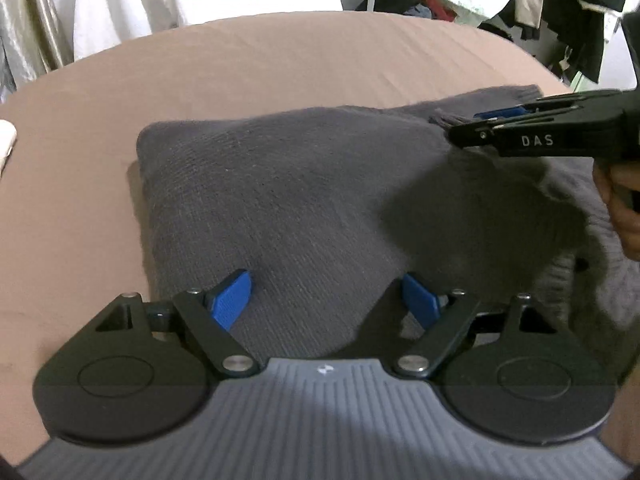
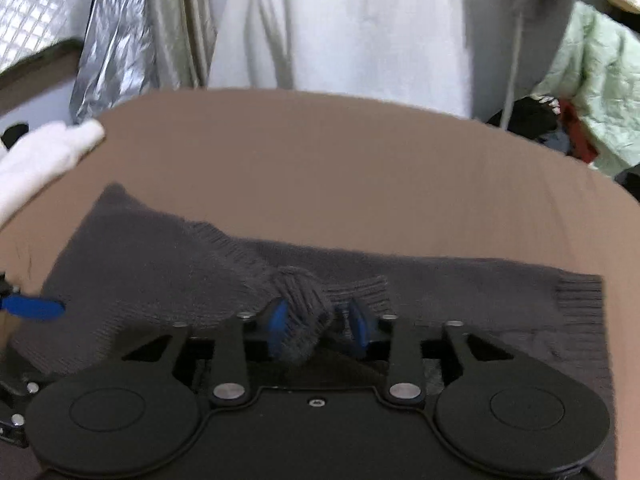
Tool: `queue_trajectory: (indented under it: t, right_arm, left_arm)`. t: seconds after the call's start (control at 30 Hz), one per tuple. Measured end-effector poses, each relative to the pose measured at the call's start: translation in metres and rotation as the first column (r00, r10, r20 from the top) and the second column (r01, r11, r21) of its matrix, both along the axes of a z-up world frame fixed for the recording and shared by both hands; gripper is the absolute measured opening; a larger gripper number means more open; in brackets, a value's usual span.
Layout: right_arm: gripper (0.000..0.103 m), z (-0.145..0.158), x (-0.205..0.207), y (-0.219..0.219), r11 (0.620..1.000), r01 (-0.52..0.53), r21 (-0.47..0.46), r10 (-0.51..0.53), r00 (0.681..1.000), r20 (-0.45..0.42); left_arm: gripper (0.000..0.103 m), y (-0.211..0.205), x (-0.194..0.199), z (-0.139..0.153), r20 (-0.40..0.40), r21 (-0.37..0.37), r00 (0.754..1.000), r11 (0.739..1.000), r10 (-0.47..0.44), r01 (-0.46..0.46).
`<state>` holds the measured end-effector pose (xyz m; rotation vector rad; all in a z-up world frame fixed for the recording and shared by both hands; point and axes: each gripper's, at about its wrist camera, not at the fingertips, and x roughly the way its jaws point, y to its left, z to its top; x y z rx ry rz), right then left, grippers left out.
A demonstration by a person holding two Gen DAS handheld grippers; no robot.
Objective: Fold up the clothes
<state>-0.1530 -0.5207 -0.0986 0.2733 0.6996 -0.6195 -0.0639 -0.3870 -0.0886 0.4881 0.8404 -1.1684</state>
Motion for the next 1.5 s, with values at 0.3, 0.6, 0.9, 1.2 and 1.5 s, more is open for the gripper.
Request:
queue_trajectory:
  t: [0.3,0.6,0.9,1.2,1.5]
  right_arm:
    - [0.042,0.027,-0.057,0.119,0.967,-0.254,0.02,0.251,0.963,0.098]
    - [0.043,-0.01,-0.073,0.154,0.972,-0.197,0.127,0.207,0.976,-0.07]
    - [0.056,-0.01,-0.141,0.139,0.94,-0.024,0.34,-0.007,0.996,0.088]
    - [0.057,-0.043,-0.223,0.133,0.901,0.064,0.43,-0.121,0.987,0.105]
    - [0.066,-0.061,-0.284,0.102,0.844,0.206,0.494,-0.336,0.923,0.189]
  left_arm:
    - [0.089,0.067,-0.026,0.006,-0.159,0.003,0.985,0.998,-0.066,0.067]
    - [0.089,0.076,-0.063,-0.006,-0.017,0.084,0.997,0.994,-0.076,0.077]
    - [0.088,0.084,-0.093,0.004,-0.001,-0.03,0.995,0.995,-0.098,0.098]
    - [0.089,0.082,-0.087,0.02,-0.072,-0.109,0.993,0.991,-0.089,0.081]
    - [0.089,0.073,-0.092,0.022,0.009,-0.09,1.0,0.996,0.028,-0.027]
